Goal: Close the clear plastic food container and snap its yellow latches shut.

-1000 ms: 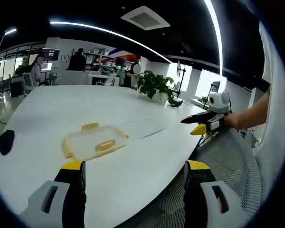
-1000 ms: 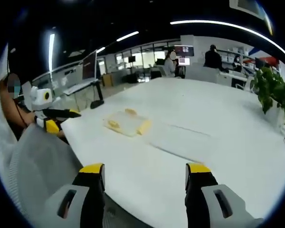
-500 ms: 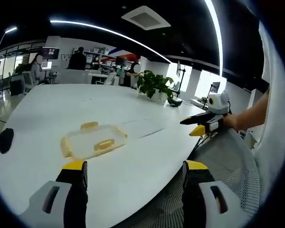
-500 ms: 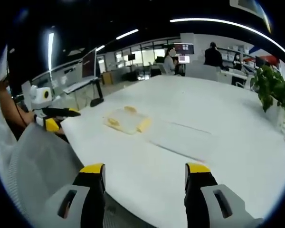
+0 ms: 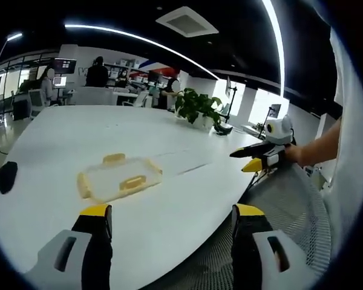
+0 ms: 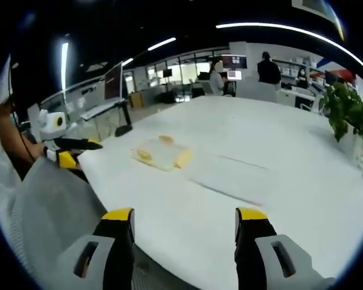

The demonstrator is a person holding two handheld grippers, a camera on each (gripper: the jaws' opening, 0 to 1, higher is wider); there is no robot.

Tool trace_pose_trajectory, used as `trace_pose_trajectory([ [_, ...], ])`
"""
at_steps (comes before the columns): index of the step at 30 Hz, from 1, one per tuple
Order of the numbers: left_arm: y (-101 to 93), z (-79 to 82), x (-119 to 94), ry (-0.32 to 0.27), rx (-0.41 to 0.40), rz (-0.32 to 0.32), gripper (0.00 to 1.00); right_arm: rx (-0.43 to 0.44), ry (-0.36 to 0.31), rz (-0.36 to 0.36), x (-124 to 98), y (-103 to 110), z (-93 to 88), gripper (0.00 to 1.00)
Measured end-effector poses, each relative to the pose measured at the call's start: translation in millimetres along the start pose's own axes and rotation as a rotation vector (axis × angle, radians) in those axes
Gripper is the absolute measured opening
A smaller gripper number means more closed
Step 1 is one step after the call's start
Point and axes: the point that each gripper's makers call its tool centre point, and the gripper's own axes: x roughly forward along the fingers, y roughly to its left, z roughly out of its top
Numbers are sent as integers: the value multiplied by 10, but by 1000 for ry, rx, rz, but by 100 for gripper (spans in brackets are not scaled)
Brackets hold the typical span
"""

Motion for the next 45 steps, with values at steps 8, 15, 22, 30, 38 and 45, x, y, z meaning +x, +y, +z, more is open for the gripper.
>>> trace_pose_trajectory([
  [8,-2,-15,4,10,-1,-7,83,11,-15,-17,-16,-28,29,67],
  [15,14,14,-4,16,31,5,83,-1,-31,-20,-29,-34,98,67],
  [22,43,67,-3,-2,37,8,87,-17,-39,-28,-32,-45,134,67],
  [30,51,113,0,-19,33,1,92,-23,-41,-31,-43,-45,155,69],
  [38,54,140,-1,-26,23,-2,94,-39,-29,-21,-37,-17,150,69],
  [45,121,216,6,-41,25,9,94,-68,-11,-4,-14,31,149,69],
])
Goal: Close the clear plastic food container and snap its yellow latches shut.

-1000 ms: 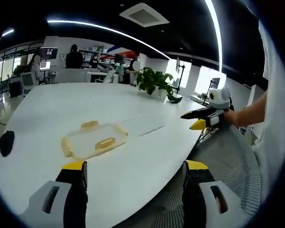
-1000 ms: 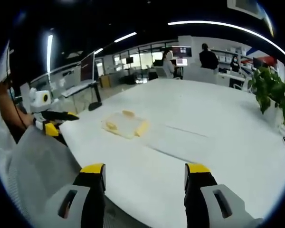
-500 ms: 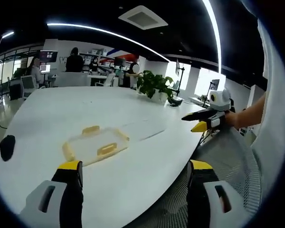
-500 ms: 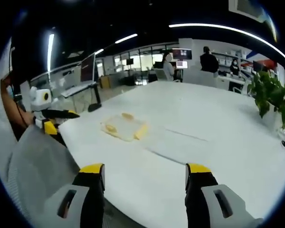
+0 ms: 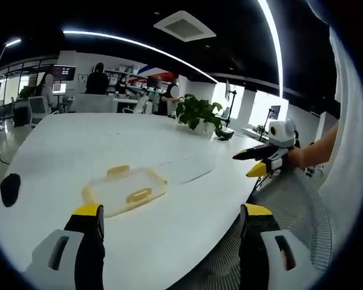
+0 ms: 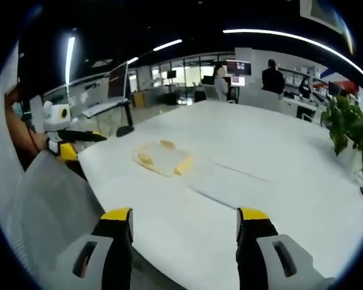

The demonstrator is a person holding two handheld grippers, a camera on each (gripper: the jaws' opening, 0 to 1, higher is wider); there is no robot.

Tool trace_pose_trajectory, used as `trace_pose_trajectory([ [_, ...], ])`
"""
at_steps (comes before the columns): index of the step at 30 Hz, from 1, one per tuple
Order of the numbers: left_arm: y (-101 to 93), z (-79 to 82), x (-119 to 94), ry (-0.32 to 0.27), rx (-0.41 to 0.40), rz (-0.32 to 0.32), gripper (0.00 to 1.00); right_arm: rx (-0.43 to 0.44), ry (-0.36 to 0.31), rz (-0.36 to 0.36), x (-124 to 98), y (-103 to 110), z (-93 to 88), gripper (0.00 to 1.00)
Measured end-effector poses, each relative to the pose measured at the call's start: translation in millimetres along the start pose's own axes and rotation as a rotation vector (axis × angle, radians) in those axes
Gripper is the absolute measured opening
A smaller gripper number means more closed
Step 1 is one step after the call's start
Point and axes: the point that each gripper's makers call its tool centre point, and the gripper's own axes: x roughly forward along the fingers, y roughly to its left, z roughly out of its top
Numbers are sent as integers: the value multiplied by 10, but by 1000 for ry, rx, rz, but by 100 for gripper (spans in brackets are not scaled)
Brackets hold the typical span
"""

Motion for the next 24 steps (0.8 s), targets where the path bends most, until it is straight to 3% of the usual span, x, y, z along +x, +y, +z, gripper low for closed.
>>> trace_pose_trajectory([
  [24,117,71,144,8,12,-16,94,-73,30,52,221,-53,99,69],
])
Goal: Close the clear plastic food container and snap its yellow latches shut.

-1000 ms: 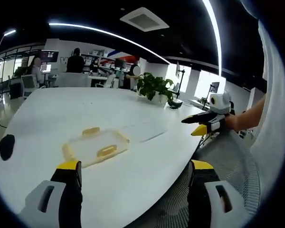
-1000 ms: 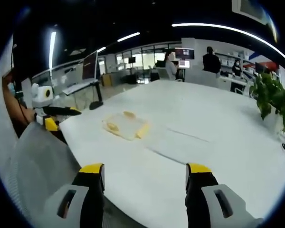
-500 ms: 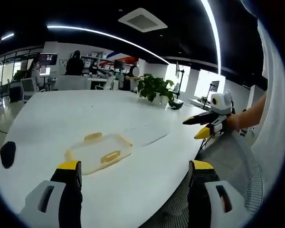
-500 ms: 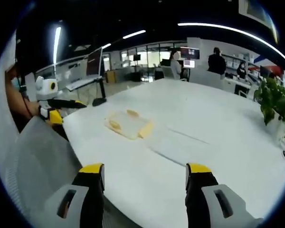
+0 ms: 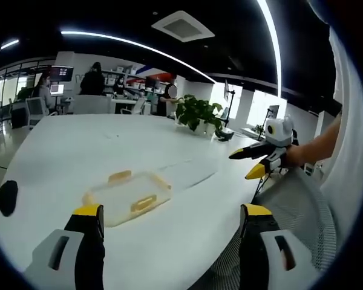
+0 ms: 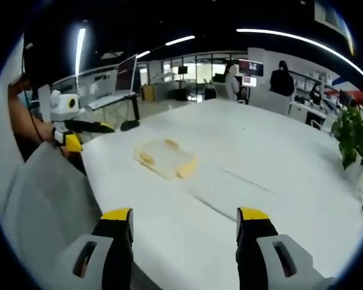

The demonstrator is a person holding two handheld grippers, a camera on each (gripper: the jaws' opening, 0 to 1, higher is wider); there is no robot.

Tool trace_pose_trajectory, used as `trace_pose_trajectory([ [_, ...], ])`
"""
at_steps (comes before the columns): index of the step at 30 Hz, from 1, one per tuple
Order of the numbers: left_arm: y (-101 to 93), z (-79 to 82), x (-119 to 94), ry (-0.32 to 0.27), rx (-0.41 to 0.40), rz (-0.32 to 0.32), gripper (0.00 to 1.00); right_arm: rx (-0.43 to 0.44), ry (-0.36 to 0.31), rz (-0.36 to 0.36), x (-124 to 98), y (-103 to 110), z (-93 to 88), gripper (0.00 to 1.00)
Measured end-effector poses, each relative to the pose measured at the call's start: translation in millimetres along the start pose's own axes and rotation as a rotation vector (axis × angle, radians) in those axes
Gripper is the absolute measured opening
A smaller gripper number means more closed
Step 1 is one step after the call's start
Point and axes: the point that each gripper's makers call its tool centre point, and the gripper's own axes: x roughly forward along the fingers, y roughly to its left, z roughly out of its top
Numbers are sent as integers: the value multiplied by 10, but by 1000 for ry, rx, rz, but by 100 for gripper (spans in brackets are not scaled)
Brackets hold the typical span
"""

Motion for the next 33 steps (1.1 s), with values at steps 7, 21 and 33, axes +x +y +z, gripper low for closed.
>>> trace_pose_trajectory([
  [7,34,-12,55,20,20,-7,93,-7,-8,13,108,-26,91,69],
  [21,147,53,147,26,42,-12,92,-26,-7,46,267,-4,173,69],
  [33,313,86,196,42,56,-6,91,-70,6,73,379,-34,244,69],
])
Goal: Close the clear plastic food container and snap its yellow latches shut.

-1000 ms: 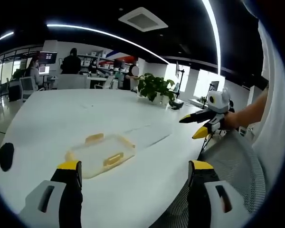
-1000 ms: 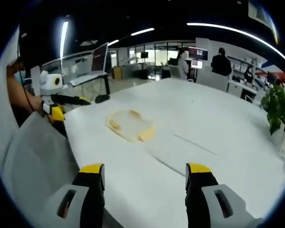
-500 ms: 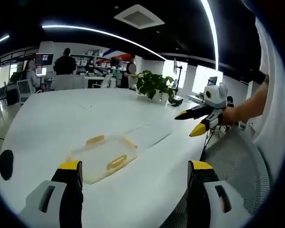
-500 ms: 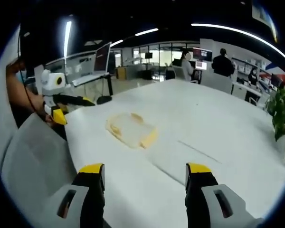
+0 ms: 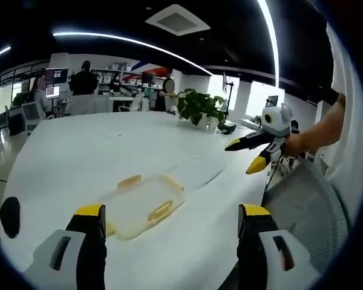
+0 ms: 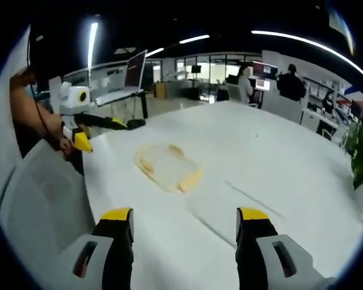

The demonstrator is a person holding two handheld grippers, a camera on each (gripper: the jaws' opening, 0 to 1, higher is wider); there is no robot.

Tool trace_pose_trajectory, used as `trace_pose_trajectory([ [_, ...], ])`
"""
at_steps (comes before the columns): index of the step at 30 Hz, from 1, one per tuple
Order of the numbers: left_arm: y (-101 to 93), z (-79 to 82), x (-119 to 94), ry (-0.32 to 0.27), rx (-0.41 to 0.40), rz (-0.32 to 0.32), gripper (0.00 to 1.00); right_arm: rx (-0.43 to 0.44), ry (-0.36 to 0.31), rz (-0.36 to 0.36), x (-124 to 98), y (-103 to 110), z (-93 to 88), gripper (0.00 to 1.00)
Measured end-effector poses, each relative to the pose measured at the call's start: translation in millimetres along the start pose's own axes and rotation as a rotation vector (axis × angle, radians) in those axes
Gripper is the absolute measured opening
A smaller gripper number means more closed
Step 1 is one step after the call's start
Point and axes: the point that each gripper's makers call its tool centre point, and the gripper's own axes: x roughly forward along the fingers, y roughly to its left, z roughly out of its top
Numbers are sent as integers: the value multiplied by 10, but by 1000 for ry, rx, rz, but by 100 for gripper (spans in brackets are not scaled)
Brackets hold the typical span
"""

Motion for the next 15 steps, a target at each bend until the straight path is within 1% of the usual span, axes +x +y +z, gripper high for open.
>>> trace_pose_trajectory([
  [4,60,21,15,-3,-6,-3,91,-4,-4,15,28,-2,35,69],
  [9,139,16,40,7,-11,-4,89,-25,9,30,89,-23,44,68],
  [15,190,-14,69,29,-6,-8,88,-26,11,42,148,-70,78,67],
])
